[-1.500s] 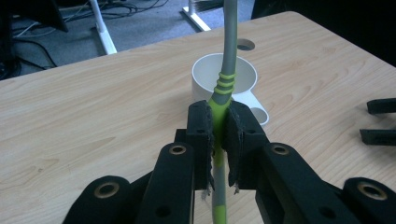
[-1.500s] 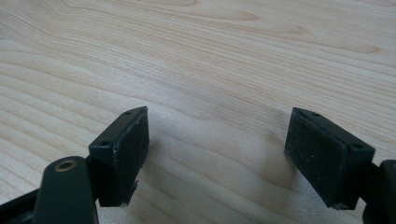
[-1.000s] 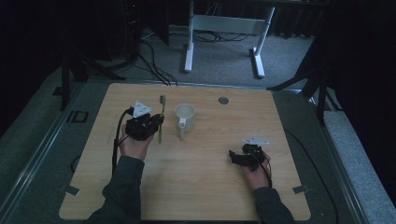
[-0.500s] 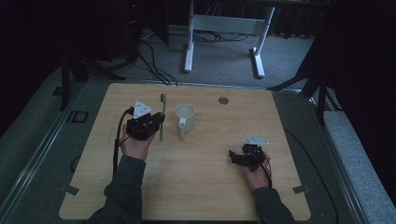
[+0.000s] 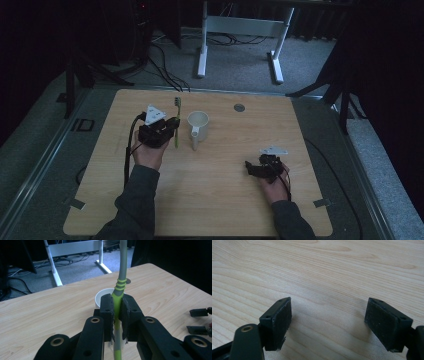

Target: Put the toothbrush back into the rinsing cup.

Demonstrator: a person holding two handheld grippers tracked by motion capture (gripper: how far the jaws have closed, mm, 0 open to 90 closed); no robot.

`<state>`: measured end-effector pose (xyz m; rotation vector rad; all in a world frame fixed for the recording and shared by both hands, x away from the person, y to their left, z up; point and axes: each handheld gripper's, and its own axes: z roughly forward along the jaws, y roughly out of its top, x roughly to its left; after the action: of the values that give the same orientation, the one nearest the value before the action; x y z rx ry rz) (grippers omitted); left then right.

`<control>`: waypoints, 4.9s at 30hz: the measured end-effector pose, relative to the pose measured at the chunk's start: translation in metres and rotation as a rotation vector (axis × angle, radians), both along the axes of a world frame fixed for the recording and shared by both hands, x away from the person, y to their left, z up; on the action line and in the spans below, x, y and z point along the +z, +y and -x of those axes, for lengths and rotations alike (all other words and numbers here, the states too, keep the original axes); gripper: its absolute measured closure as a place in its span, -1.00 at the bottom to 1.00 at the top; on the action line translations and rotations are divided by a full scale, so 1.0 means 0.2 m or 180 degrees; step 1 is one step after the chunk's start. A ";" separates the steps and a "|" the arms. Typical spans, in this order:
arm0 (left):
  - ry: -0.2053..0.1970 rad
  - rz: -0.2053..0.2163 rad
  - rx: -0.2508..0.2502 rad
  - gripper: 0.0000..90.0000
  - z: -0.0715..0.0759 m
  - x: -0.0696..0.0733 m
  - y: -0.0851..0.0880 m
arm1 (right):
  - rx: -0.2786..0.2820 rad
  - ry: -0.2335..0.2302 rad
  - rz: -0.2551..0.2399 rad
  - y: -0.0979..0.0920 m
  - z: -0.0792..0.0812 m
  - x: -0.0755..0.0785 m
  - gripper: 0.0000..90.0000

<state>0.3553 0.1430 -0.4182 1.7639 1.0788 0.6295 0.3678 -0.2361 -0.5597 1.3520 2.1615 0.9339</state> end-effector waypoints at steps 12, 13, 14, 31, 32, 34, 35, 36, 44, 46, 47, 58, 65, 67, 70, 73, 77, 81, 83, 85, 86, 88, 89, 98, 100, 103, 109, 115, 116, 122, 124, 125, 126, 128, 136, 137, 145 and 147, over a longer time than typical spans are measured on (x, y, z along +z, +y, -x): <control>-0.0065 0.0048 -0.0014 0.79 -0.01 0.01 -0.01 | 0.0003 0.0000 0.0003 0.00 0.00 0.00 -0.52; -0.0066 0.0049 -0.0017 0.79 -0.01 0.01 -0.01 | 0.0002 0.0002 0.0002 0.00 0.00 0.00 -0.52; -0.0072 0.0052 -0.0018 0.79 -0.01 0.02 -0.01 | 0.0003 0.0001 0.0003 0.00 0.00 0.00 -0.52; -0.0162 0.0104 -0.0056 0.79 -0.02 0.02 -0.04 | 0.0003 -0.0001 0.0004 0.00 0.00 0.00 -0.52; -0.0167 0.0110 -0.0057 0.79 -0.02 0.02 -0.04 | 0.0003 -0.0001 0.0005 0.00 0.00 0.00 -0.52; -0.0173 0.0115 -0.0062 0.79 -0.02 0.02 -0.04 | 0.0003 -0.0001 0.0005 0.00 0.00 0.00 -0.52; -0.0180 0.0110 -0.0068 0.79 -0.02 0.02 -0.04 | 0.0003 -0.0001 0.0005 0.00 0.00 0.00 -0.52; -0.0189 0.0107 -0.0075 0.79 -0.02 0.02 -0.04 | 0.0004 -0.0002 0.0005 0.00 0.00 0.00 -0.52; -0.0244 0.0107 -0.0123 0.79 -0.02 0.02 -0.06 | 0.0006 -0.0007 0.0008 0.00 0.00 0.00 -0.52; -0.0253 0.0115 -0.0117 0.79 -0.02 0.02 -0.06 | 0.0007 -0.0007 0.0009 0.00 0.00 0.00 -0.53; -0.0256 0.0119 -0.0118 0.79 -0.03 0.02 -0.06 | 0.0006 -0.0007 0.0008 0.00 0.00 0.00 -0.52; -0.0306 0.0140 -0.0151 0.79 -0.04 0.03 -0.07 | 0.0005 -0.0003 0.0006 0.00 0.00 0.00 -0.53; -0.0375 0.0170 -0.0166 0.79 -0.04 0.03 -0.08 | 0.0005 -0.0003 0.0007 0.00 0.00 0.00 -0.52; -0.0381 0.0166 -0.0172 0.79 -0.04 0.03 -0.08 | 0.0005 -0.0003 0.0006 0.00 0.00 0.00 -0.53; -0.0393 0.0170 -0.0180 0.79 -0.05 0.03 -0.09 | 0.0005 -0.0003 0.0006 0.00 0.00 0.00 -0.53; -0.0399 0.0178 -0.0183 0.79 -0.05 0.03 -0.09 | 0.0005 -0.0003 0.0006 0.00 0.00 0.00 -0.53; -0.0401 0.0205 -0.0187 0.79 -0.05 0.03 -0.10 | 0.0004 -0.0002 0.0006 0.00 0.00 0.00 -0.52; -0.0416 0.0230 -0.0155 0.79 -0.06 0.03 -0.09 | 0.0004 -0.0002 0.0006 0.00 0.00 0.00 -0.52; -0.0418 0.0250 -0.0128 0.79 -0.06 0.03 -0.10 | 0.0005 -0.0002 0.0006 0.00 0.00 0.00 -0.52; -0.0425 0.0259 -0.0105 0.79 -0.06 0.02 -0.10 | 0.0006 -0.0002 0.0006 0.00 0.00 0.00 -0.53; -0.0430 0.0249 -0.0105 0.79 -0.07 0.02 -0.11 | 0.0005 -0.0002 0.0006 0.00 0.00 0.00 -0.52; -0.0435 0.0252 -0.0103 0.79 -0.07 0.02 -0.11 | 0.0004 -0.0002 0.0006 0.00 0.00 0.00 -0.53; -0.0437 0.0251 -0.0102 0.79 -0.07 0.02 -0.11 | 0.0004 -0.0002 0.0006 0.00 0.00 0.00 -0.53; -0.0451 0.0247 -0.0058 0.79 -0.07 0.02 -0.11 | 0.0005 -0.0001 0.0004 0.00 0.00 0.00 -0.53; -0.0456 0.0257 -0.0030 0.79 -0.08 0.01 -0.12 | 0.0004 0.0000 0.0005 0.00 0.00 0.00 -0.53; -0.0457 0.0265 -0.0024 0.79 -0.08 0.01 -0.13 | 0.0005 0.0000 0.0005 0.00 0.00 0.00 -0.53; -0.0468 0.0284 -0.0017 0.79 -0.09 0.01 -0.14 | 0.0005 0.0000 0.0006 0.00 0.00 0.00 -0.53; -0.0460 0.0283 -0.0017 0.79 -0.10 0.00 -0.14 | 0.0005 0.0000 0.0005 0.00 0.00 0.00 -0.53; -0.0457 0.0283 -0.0019 0.79 -0.10 0.00 -0.14 | 0.0005 -0.0001 0.0005 0.00 0.00 0.00 -0.53; -0.0458 0.0292 -0.0029 0.79 -0.11 -0.01 -0.15 | 0.0005 0.0000 0.0004 0.00 0.00 0.00 -0.53; -0.0465 0.0287 -0.0031 0.79 -0.11 -0.01 -0.15 | 0.0005 0.0000 0.0005 0.00 0.00 0.00 -0.53; -0.0466 0.0288 -0.0031 0.79 -0.11 -0.01 -0.15 | 0.0006 -0.0001 0.0005 0.00 0.00 0.00 -0.53; -0.0469 0.0283 -0.0031 0.79 -0.11 -0.01 -0.15 | 0.0004 0.0000 0.0005 0.00 0.00 0.00 -0.53; -0.0475 0.0291 -0.0033 0.79 -0.11 -0.01 -0.15 | 0.0005 0.0000 0.0005 0.00 0.00 0.00 -0.53; -0.0496 0.0297 -0.0022 0.79 -0.12 -0.02 -0.16 | 0.0005 0.0000 0.0005 0.00 0.00 0.00 -0.53; -0.0499 0.0298 -0.0021 0.79 -0.12 -0.02 -0.17 | 0.0005 0.0000 0.0005 0.00 0.00 0.00 -0.53; -0.0518 0.0248 -0.0018 0.79 -0.13 -0.02 -0.18 | 0.0004 0.0000 0.0005 0.00 0.00 0.00 -0.53; -0.0518 0.0248 -0.0018 0.79 -0.13 -0.02 -0.18 | 0.0004 0.0000 0.0004 0.00 0.00 0.00 -0.53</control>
<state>0.3810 0.1062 -0.4230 1.6190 0.9733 0.7054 0.3678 -0.2362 -0.5597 1.3501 2.1630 0.9327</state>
